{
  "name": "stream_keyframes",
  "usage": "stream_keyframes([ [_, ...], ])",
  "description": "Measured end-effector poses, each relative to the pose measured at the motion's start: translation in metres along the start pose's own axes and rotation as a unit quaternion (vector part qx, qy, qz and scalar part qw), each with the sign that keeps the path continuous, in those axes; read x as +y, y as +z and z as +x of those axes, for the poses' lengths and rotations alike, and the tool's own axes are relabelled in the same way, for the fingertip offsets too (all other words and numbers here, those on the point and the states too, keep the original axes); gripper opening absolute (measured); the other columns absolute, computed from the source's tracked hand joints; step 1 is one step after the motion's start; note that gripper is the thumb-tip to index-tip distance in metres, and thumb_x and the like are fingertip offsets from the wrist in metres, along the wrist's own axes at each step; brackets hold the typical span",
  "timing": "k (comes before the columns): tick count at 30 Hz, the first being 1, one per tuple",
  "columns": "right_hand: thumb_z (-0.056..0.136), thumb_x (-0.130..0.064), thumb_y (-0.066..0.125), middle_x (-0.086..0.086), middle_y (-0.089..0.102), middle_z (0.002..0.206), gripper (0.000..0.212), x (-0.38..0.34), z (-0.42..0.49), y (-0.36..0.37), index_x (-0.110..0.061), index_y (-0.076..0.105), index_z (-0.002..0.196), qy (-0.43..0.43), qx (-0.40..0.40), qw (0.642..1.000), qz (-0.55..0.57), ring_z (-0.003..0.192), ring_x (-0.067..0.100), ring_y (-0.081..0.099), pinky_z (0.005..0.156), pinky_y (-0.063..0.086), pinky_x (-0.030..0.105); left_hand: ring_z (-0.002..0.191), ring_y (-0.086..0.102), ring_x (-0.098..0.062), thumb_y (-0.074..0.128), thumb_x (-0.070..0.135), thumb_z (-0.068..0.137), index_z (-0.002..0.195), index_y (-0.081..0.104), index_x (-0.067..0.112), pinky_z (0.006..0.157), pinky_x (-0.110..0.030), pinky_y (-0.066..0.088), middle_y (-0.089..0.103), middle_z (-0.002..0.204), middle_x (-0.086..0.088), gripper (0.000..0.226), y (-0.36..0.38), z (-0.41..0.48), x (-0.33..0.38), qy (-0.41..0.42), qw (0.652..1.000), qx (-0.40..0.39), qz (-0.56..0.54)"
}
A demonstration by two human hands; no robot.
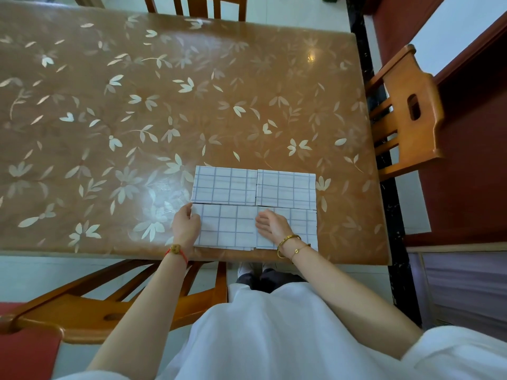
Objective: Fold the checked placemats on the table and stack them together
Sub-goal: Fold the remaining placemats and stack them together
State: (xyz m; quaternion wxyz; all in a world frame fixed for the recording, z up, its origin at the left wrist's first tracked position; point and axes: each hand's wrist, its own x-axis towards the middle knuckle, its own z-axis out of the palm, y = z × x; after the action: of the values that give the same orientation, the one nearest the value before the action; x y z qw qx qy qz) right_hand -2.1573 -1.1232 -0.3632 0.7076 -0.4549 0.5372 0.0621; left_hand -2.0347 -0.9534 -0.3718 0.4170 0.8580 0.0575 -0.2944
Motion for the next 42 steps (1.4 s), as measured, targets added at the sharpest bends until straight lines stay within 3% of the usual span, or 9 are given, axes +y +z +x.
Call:
stream_keyframes([
  [7,0.103,-0.027,0.037,0.027,0.046,0.141,0.049,0.007,-0.007,0.006,0.009,0.043,0.137,-0.012,0.003,1.0,-0.008,0.132,0.037,0.045,0.112,0.037,0.042,0.137,0.044,-0.026,0.041,0.017,0.103,0.148,0.041,0.009,0.11,-0.038,0.037,0.048,0.148,-0.01,0.046,-0.003,0.001,-0.007,0.004,1.0,-0.015,0.014],
  [12,0.102,-0.021,0.037,0.037,0.03,0.139,0.052,0.006,-0.007,0.008,0.019,0.031,0.134,-0.013,0.009,1.0,0.012,0.132,0.05,0.027,0.111,0.024,0.058,0.137,0.044,-0.025,0.042,0.018,0.103,0.148,0.041,0.011,0.112,-0.04,0.037,0.047,0.149,-0.009,0.046,-0.004,0.002,-0.009,-0.002,1.0,-0.018,0.008],
  [22,0.101,-0.024,0.042,0.036,0.042,0.134,0.051,0.01,-0.001,0.006,0.018,0.042,0.131,-0.034,0.002,0.999,-0.007,0.128,0.049,0.04,0.109,0.032,0.055,0.136,0.045,-0.028,0.043,0.014,0.103,0.148,0.039,0.011,0.107,-0.038,0.039,0.047,0.148,-0.012,0.046,-0.004,0.004,-0.011,0.007,1.0,-0.011,0.008],
  [25,0.098,-0.021,0.046,0.024,0.066,0.115,0.029,0.005,-0.001,-0.008,-0.001,0.066,0.107,-0.073,0.058,0.996,-0.001,0.101,0.031,0.066,0.091,0.054,0.038,0.134,0.046,-0.029,0.044,0.006,0.098,0.144,0.045,0.01,0.106,-0.038,0.041,0.047,0.145,-0.012,0.046,0.001,0.001,-0.004,0.05,0.997,0.038,0.043],
  [30,0.094,-0.013,0.044,0.0,0.065,0.091,0.021,-0.012,0.002,-0.063,-0.011,0.065,0.093,-0.16,0.228,0.96,-0.015,0.09,0.019,0.059,0.071,0.048,0.024,0.121,0.055,-0.019,0.043,0.001,0.096,0.134,0.055,0.013,0.106,-0.037,0.045,0.058,0.135,-0.004,0.042,0.037,-0.01,0.025,0.134,0.99,-0.019,0.038],
  [33,0.099,-0.012,0.04,0.005,0.061,0.112,0.03,-0.024,0.009,-0.094,-0.004,0.061,0.119,-0.162,0.267,0.948,-0.052,0.104,0.019,0.054,0.079,0.041,0.021,0.114,0.057,-0.012,0.039,0.002,0.099,0.14,0.052,0.014,0.091,-0.016,0.044,0.054,0.141,-0.002,0.044,0.065,-0.018,0.046,0.134,0.983,-0.112,0.05],
  [35,0.101,-0.013,0.037,0.011,0.059,0.126,0.035,-0.026,0.016,-0.107,-0.001,0.056,0.127,-0.144,0.262,0.951,-0.076,0.119,0.025,0.052,0.09,0.037,0.025,0.089,0.055,-0.001,0.035,0.003,0.1,0.145,0.046,0.015,0.064,0.001,0.04,0.048,0.144,-0.001,0.048,0.081,-0.019,0.054,0.099,0.98,-0.16,0.056],
  [37,0.101,-0.015,0.037,0.015,0.057,0.131,0.036,-0.028,0.021,-0.114,0.001,0.054,0.128,-0.129,0.246,0.956,-0.092,0.123,0.029,0.051,0.095,0.038,0.029,0.078,0.047,0.003,0.034,0.002,0.099,0.149,0.04,0.015,0.048,0.003,0.036,0.049,0.143,-0.002,0.051,0.094,-0.017,0.057,0.078,0.978,-0.187,0.053],
  [42,0.097,-0.01,0.039,0.034,0.058,0.117,0.034,-0.03,0.028,-0.115,0.014,0.056,0.115,-0.113,0.223,0.963,-0.099,0.111,0.045,0.054,0.093,0.046,0.05,0.066,0.039,0.004,0.033,0.0,0.098,0.151,0.036,0.012,0.042,0.001,0.035,0.044,0.15,-0.009,0.054,0.105,-0.013,0.058,0.053,0.976,-0.202,0.055],
])
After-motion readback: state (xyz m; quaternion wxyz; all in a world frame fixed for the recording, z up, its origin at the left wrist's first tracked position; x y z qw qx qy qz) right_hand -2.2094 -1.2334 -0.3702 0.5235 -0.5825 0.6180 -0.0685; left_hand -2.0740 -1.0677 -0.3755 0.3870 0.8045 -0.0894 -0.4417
